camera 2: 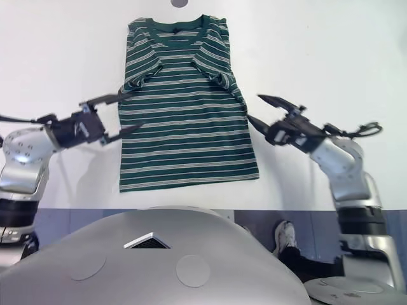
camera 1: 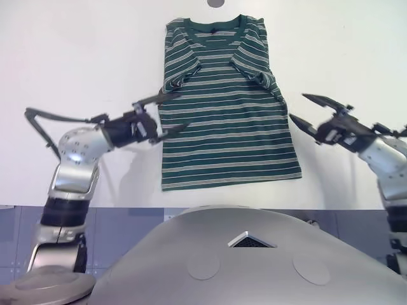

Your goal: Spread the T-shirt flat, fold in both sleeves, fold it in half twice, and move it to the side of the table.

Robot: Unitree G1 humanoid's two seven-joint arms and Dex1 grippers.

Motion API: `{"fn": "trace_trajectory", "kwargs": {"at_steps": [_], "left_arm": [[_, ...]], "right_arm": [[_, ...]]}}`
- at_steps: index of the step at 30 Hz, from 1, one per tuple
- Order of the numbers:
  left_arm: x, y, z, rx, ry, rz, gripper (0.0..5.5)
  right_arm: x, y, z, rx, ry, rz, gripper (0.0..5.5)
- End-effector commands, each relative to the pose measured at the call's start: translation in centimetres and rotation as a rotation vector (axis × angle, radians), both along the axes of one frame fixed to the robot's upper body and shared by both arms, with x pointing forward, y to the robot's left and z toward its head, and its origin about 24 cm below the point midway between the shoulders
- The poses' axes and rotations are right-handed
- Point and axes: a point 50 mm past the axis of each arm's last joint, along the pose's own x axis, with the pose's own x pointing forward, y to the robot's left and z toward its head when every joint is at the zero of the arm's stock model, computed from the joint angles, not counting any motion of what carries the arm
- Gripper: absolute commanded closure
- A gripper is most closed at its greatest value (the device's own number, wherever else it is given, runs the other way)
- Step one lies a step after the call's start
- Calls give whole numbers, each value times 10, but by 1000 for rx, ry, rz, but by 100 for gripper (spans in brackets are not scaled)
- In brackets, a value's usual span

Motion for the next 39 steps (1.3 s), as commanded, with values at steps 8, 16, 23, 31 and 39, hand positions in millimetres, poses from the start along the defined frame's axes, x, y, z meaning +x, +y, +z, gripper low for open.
{"fn": "trace_trajectory", "kwargs": {"at_steps": [8,16,23,31,39], "left_arm": [[-96,46,-41,402,-129,-326,198],[-98,40,-61,519,-118,-388,198],[-95,29,-67,497,-134,-399,198],[-106,5,-69,522,-108,-444,194],[-119,1,-78,539,-60,-436,353]], "right_arm": [[-101,-48,-1,-245,84,367,256],[-82,-32,-1,-206,-20,334,256],[-79,-8,-17,-164,-21,381,256],[-75,-2,-25,-157,-23,394,288],[-70,-2,-32,-157,-13,374,448]]}}
